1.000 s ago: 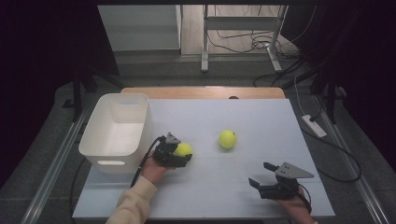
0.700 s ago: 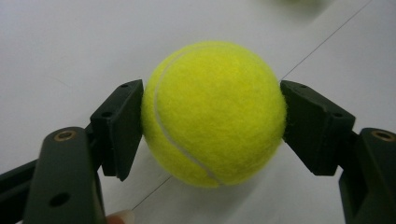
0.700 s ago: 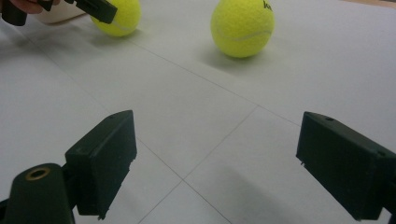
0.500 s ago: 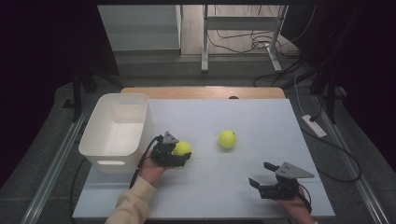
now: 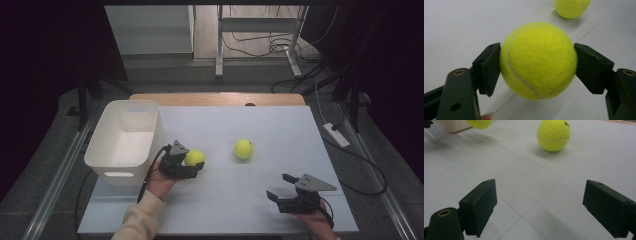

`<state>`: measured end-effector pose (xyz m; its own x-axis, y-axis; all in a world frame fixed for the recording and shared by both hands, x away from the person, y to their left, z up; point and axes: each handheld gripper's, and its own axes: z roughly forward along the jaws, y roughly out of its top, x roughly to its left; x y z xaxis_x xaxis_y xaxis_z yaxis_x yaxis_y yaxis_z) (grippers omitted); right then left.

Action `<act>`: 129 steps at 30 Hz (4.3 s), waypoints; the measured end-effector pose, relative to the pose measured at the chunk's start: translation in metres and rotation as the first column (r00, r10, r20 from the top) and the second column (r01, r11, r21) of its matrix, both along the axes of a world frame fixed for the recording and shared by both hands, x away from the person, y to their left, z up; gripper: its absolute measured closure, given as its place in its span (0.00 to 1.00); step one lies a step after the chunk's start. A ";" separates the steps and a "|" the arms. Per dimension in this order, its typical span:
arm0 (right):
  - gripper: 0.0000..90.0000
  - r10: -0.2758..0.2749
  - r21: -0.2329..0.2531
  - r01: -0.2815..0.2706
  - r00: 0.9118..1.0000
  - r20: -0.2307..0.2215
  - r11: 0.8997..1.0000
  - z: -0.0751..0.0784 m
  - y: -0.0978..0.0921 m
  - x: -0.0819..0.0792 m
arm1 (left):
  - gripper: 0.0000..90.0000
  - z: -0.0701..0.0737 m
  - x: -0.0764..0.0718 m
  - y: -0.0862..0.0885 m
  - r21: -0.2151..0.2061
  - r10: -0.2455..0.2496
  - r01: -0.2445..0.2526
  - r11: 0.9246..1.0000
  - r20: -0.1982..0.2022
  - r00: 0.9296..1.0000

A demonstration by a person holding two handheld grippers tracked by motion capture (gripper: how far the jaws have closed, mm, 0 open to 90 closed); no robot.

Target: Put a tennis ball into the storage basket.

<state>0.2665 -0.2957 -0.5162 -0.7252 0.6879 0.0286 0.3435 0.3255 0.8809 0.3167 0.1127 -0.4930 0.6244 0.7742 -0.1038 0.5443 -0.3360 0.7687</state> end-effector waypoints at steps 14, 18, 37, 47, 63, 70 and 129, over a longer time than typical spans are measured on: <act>0.13 0.001 0.001 -0.001 1.000 0.000 1.000 0.000 0.000 0.000 | 0.30 0.010 -0.007 0.002 -0.028 0.005 -0.004 1.000 0.040 0.999; 0.13 0.001 0.000 -0.001 1.000 0.002 1.000 0.000 0.000 0.000 | 0.30 0.015 -0.009 0.003 -0.041 0.007 -0.005 0.999 0.058 0.998; 0.13 -0.001 0.002 0.001 1.000 0.009 1.000 0.001 0.000 0.000 | 0.30 0.029 -0.017 0.008 -0.103 0.004 0.007 0.995 0.107 0.994; 0.13 -0.003 0.001 0.003 1.000 0.009 1.000 0.001 0.000 0.000 | 0.30 0.037 -0.022 0.012 -0.128 0.004 0.013 0.992 0.131 0.991; 0.13 -0.002 -0.002 0.002 1.000 0.010 1.000 0.000 0.000 0.000 | 0.30 0.052 -0.031 0.018 -0.158 0.000 0.028 0.987 0.173 0.985; 0.13 -0.003 -0.003 0.003 1.000 0.012 1.000 0.001 0.000 0.000 | 0.30 0.058 -0.035 0.021 -0.176 -0.005 0.039 0.984 0.188 0.982; 0.13 -0.003 -0.003 0.003 1.000 0.018 1.000 0.001 0.000 0.000 | 0.30 0.096 -0.058 0.060 -0.296 0.044 0.046 0.954 0.290 0.956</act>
